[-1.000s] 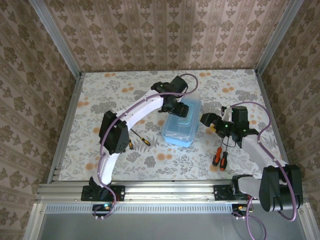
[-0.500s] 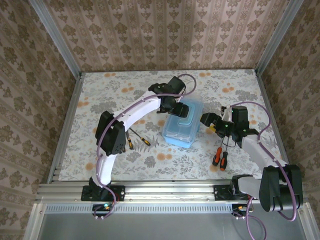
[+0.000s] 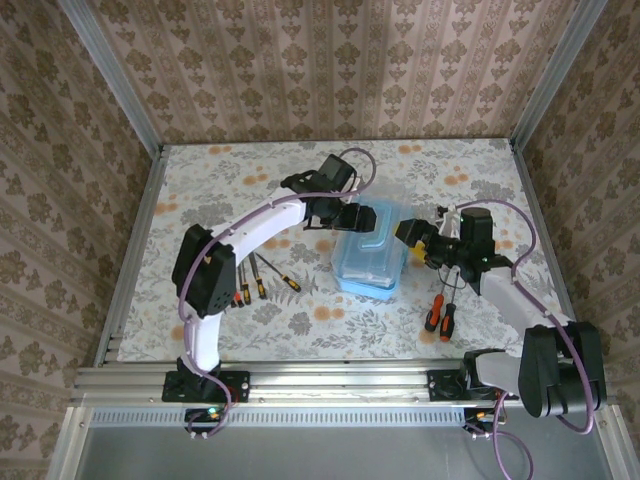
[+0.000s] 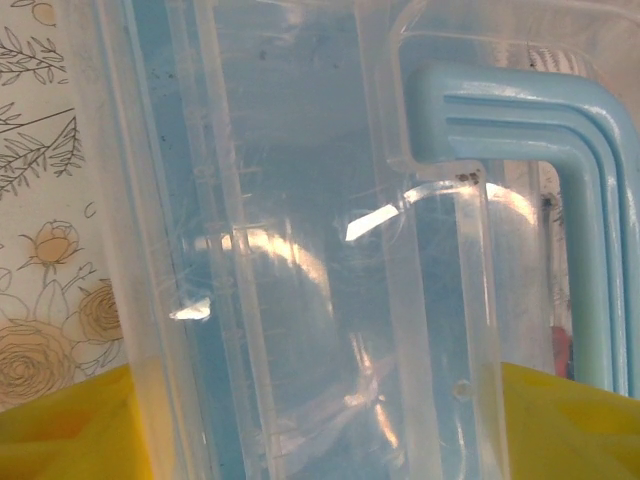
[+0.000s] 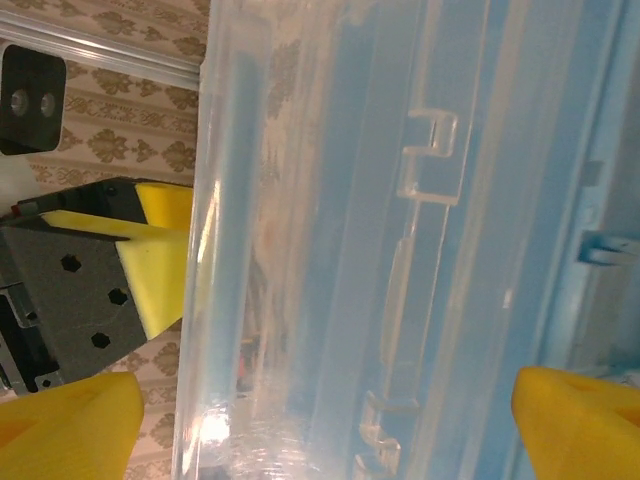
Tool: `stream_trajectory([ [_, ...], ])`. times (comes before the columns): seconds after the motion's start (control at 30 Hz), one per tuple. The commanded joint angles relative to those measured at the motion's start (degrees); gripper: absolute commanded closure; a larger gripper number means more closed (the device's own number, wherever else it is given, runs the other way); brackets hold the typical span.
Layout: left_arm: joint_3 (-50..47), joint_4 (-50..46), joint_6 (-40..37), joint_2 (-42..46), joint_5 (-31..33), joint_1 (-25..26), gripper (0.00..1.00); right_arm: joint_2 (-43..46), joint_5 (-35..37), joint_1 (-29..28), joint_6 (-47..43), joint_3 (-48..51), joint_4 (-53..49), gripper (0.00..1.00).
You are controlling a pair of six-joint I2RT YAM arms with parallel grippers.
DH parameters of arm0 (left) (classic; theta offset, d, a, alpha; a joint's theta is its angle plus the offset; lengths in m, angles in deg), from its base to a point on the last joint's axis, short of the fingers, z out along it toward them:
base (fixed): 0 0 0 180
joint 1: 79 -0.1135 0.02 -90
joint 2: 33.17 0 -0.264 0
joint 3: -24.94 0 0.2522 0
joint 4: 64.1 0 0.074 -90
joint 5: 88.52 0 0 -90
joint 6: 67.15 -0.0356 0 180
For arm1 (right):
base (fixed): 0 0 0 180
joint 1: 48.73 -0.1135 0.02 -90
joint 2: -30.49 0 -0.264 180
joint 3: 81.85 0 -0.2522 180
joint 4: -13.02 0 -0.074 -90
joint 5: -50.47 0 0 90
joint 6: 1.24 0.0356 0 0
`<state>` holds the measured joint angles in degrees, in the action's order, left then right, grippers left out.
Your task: Pack the tool kit
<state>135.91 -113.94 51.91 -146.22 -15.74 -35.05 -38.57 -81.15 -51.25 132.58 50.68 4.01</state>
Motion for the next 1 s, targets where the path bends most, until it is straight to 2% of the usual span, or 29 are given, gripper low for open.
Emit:
stream_trajectory([
  [0.0, -2.01, 3.94, 3.43, 1.95, -4.40, -0.43, 0.46, -1.72, -2.90, -0.79, 2.65, -1.62, 4.24, 0.04],
  [0.2, -3.20, 5.40, 3.77, 2.66, -4.98, -0.61, 0.46, -3.10, -4.26, -2.69, 5.00, -1.96, 8.25, 0.04],
  [0.33, -3.56, 5.48, 3.90, 2.83, -4.94, -0.79, 0.46, -2.34, -4.34, -3.19, 4.83, -2.49, 7.37, 0.05],
  [0.7, -5.60, 8.13, 5.12, 5.07, -6.17, -1.28, 0.46, 0.63, -3.43, -3.06, 0.34, -4.05, -0.13, 0.05],
  [0.87, -6.36, 9.26, 5.53, 6.07, -6.73, -1.67, 0.47, 1.17, 1.24, -2.85, -3.88, -6.17, -9.01, 0.05],
  [0.97, -7.02, 10.05, 5.87, 6.61, -6.81, -1.80, 0.47, 1.20, 1.67, -2.50, -4.13, -5.87, -9.50, 0.05],
])
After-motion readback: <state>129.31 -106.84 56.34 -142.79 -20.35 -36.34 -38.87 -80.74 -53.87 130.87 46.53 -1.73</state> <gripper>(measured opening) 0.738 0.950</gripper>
